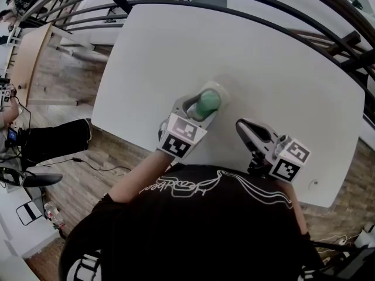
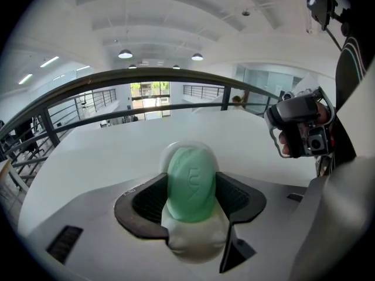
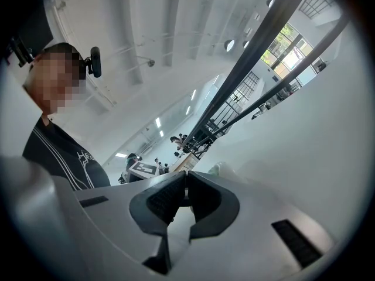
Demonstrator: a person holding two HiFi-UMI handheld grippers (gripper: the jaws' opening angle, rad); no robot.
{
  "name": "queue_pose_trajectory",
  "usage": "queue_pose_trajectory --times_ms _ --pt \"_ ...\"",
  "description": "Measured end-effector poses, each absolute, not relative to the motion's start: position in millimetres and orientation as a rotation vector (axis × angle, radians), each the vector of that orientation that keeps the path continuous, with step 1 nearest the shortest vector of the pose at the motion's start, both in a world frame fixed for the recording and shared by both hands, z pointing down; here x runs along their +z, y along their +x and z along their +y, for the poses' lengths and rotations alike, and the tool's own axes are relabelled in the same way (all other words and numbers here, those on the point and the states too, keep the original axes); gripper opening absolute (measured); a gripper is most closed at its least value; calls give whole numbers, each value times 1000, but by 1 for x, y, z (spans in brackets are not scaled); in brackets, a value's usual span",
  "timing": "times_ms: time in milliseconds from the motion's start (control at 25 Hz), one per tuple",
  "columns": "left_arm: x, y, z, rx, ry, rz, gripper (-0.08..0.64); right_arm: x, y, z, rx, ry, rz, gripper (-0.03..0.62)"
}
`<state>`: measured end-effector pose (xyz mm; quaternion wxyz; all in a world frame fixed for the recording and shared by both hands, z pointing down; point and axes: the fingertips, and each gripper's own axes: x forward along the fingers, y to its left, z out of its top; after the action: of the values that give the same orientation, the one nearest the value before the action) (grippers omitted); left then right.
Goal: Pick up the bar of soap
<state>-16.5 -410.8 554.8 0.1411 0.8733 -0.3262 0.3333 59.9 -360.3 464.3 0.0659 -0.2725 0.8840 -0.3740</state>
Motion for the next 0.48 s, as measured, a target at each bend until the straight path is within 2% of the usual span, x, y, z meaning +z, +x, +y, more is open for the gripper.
queue_pose_trajectory --times_ms 480 --pt "551 -8 -404 956 2527 -939 262 459 79 -336 -1118 -854 2670 18"
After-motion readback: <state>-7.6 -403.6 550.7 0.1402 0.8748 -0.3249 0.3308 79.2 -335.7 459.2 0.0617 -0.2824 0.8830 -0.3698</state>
